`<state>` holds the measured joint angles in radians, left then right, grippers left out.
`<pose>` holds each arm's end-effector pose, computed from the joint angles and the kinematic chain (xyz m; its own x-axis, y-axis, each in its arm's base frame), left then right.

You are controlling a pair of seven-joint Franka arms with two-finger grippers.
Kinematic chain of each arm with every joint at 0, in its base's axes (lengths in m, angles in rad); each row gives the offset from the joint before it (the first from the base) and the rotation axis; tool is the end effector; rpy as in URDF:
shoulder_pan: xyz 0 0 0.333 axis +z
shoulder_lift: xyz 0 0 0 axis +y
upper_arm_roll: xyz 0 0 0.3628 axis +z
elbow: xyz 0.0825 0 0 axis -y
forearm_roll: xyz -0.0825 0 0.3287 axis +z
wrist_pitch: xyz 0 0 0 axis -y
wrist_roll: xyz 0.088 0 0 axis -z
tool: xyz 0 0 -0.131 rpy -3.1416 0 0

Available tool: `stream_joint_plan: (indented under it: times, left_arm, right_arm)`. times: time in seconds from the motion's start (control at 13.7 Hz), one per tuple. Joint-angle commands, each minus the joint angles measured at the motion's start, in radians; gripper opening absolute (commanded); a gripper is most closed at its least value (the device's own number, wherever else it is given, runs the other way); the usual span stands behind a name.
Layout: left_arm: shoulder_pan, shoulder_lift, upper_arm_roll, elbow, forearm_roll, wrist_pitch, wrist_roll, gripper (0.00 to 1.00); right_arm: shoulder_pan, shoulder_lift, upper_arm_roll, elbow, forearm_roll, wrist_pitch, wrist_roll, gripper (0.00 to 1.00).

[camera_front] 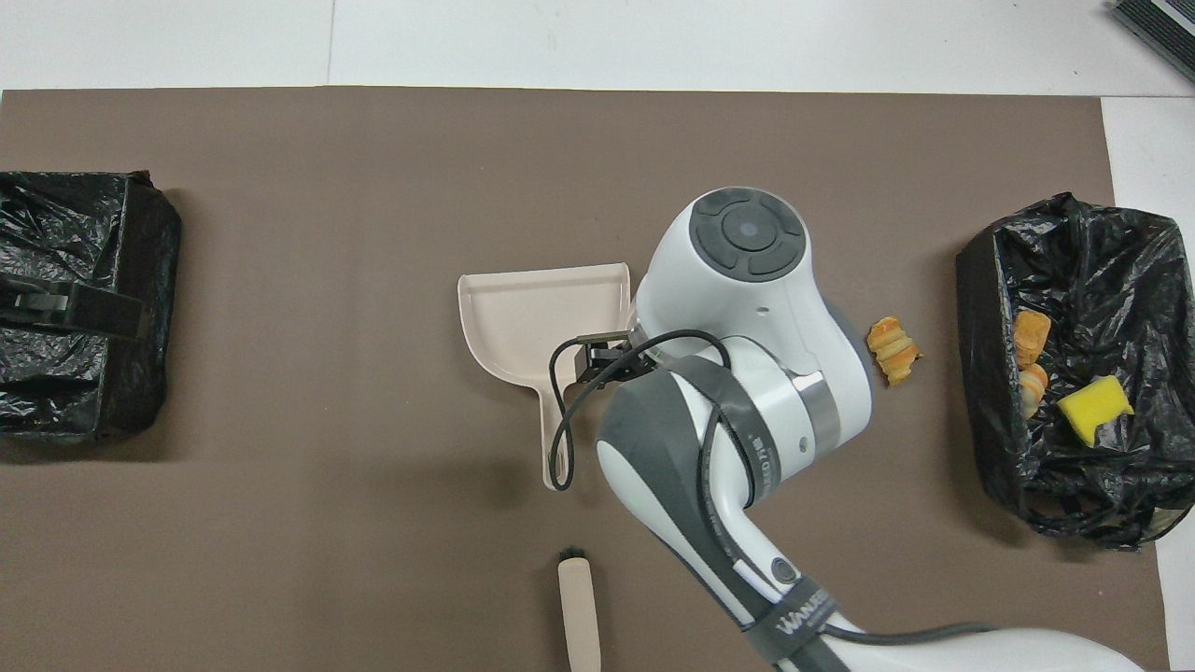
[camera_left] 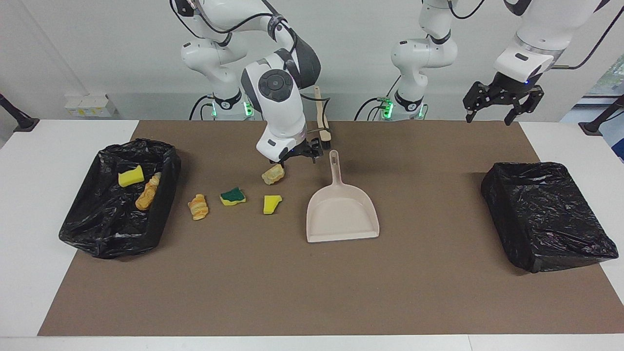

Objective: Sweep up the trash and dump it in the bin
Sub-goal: 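Set the dustpan down near the pieces and withdraw the right gripper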

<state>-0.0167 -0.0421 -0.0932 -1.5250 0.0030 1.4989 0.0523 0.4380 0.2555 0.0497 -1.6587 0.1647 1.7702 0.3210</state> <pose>0.4745 -0.0533 0.6803 0.9868 -0.1612 0.0154 -0.1611 -0.9869 -0.0077 0.5031 0.2842 0.4897 0.9729 0.1299 -0.1913 0.1098 -0.9876 -0.1121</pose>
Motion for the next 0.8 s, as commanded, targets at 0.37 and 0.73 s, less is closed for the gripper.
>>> stream_joint_plan:
  times: [0.37,0.73]
  left_arm:
    - [0.009,0.001,-0.01,0.017,0.014,-0.022,-0.009,1.0]
    - [0.012,-0.001,-0.01,0.016,0.014,-0.025,-0.009,1.0]
  right_arm:
    - [0.109,-0.341,0.013,-0.536,0.056,0.188,0.102,1.0]
    - [0.243,-0.491,0.015,-0.72,0.168,0.219,0.317,1.0]
